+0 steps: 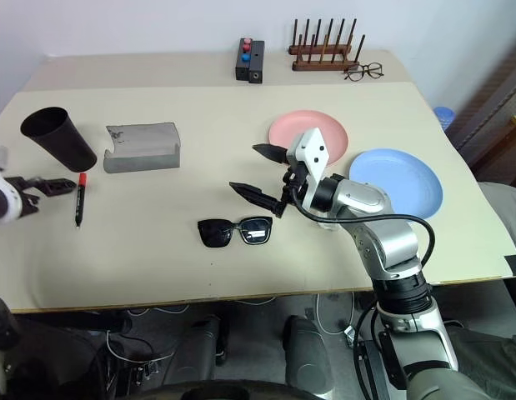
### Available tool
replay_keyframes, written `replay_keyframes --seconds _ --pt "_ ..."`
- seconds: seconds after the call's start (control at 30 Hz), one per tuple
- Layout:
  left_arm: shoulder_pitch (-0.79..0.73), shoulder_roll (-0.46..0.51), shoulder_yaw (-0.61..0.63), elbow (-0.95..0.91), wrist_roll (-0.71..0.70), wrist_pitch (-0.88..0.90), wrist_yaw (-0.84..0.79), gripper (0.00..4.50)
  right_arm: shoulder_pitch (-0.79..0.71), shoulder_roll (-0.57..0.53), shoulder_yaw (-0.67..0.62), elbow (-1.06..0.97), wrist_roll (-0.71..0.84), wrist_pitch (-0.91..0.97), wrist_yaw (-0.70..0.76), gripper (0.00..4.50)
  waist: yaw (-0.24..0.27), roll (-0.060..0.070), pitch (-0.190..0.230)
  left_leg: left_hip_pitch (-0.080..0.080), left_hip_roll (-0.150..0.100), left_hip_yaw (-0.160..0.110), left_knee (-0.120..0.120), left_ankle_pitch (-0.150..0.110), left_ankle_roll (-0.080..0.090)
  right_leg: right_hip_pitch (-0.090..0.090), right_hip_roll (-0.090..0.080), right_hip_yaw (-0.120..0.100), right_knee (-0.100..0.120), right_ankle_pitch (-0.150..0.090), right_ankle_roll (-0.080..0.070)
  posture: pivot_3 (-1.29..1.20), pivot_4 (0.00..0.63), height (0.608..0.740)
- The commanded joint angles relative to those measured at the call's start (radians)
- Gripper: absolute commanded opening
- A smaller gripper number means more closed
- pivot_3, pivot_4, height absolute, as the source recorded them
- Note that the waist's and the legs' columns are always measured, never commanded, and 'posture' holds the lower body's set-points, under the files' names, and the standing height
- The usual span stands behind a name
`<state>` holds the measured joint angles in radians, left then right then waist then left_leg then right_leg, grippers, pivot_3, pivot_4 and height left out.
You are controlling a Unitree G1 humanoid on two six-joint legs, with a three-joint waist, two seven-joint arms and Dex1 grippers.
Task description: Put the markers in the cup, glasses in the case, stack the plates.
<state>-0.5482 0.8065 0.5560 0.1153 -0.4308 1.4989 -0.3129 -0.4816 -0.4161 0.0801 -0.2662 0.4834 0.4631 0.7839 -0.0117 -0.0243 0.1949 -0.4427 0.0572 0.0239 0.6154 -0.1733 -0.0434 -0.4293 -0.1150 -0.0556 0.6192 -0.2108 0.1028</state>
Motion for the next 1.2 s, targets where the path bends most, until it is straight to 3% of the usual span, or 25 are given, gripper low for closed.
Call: replay_keyframes --seconds 0.03,0.17,0.27,0.5,0.63,0.9,1.0,1.2 --pt "0.023 -0.041 -0.010 -0.038 0.017 -0.032 0.022 4.46 -0.011 0.005 -0.007 -0.024 0.000 -0.022 0.000 4.50 0.000 0.000 0.000 0.000 0.000 0.000 0.000 0.000 0.000 0.000 0.000 0.000 0.000 0.000 0.000 0.00 0.150 0.740" --pt "0.036 -0.115 -0.027 -0.038 0.021 -0.023 0.045 4.46 -0.006 0.008 -0.008 -0.028 -0.005 -0.024 -0.005 4.50 0.005 0.001 -0.001 0.000 0.000 0.000 0.000 0.000 0.000 0.000 0.000 0.000 0.000 0.000 0.000 0.00 0.150 0.740" --pt "0.031 -0.135 -0.023 -0.026 0.036 -0.023 0.061 3.66 0.000 0.007 -0.009 -0.035 -0.009 -0.026 -0.010 4.50 0.009 0.002 -0.002 0.001 0.000 0.000 0.001 0.000 0.000 0.001 0.000 0.000 0.000 0.000 0.000 0.00 0.150 0.740" --pt "0.039 -0.082 -0.074 -0.010 0.019 0.027 0.001 0.21 0.007 0.002 -0.010 -0.041 -0.014 -0.029 -0.021 4.50 0.018 0.003 -0.002 0.001 -0.001 0.000 0.001 0.000 0.000 0.001 -0.001 0.000 0.000 0.000 -0.001 0.00 0.150 0.740" --pt "0.081 0.001 -0.108 -0.043 -0.015 0.083 -0.066 0.21 0.011 -0.002 -0.010 -0.044 -0.017 -0.033 -0.021 4.50 0.016 0.003 -0.002 0.001 -0.001 0.000 0.001 0.000 0.000 0.001 -0.001 0.000 -0.001 -0.002 -0.003 0.00 0.150 0.740" --pt "0.433 0.391 -0.127 -0.223 -0.171 0.086 -0.345 0.21 0.035 -0.052 -0.026 -0.070 0.043 0.015 0.054 4.50 -0.008 0.004 0.000 -0.001 0.002 0.001 -0.004 0.000 -0.001 -0.004 0.000 0.001 -0.001 -0.002 -0.005 0.00 0.150 0.740" --pt "0.499 0.422 -0.122 -0.244 -0.171 0.029 -0.381 0.21 0.041 -0.091 -0.035 -0.082 0.080 0.029 0.110 4.50 0.006 0.005 0.000 -0.001 0.002 0.001 -0.003 -0.002 -0.004 -0.008 -0.001 0.000 -0.002 -0.003 -0.008 0.00 0.150 0.740" --pt "0.530 0.384 -0.094 -0.237 -0.149 -0.004 -0.362 0.21 0.044 -0.117 -0.027 -0.097 0.100 0.038 0.142 4.50 0.006 0.004 0.000 -0.002 0.002 0.004 -0.003 -0.003 -0.005 -0.009 -0.003 -0.001 -0.007 -0.002 -0.010 0.00 0.150 0.740"
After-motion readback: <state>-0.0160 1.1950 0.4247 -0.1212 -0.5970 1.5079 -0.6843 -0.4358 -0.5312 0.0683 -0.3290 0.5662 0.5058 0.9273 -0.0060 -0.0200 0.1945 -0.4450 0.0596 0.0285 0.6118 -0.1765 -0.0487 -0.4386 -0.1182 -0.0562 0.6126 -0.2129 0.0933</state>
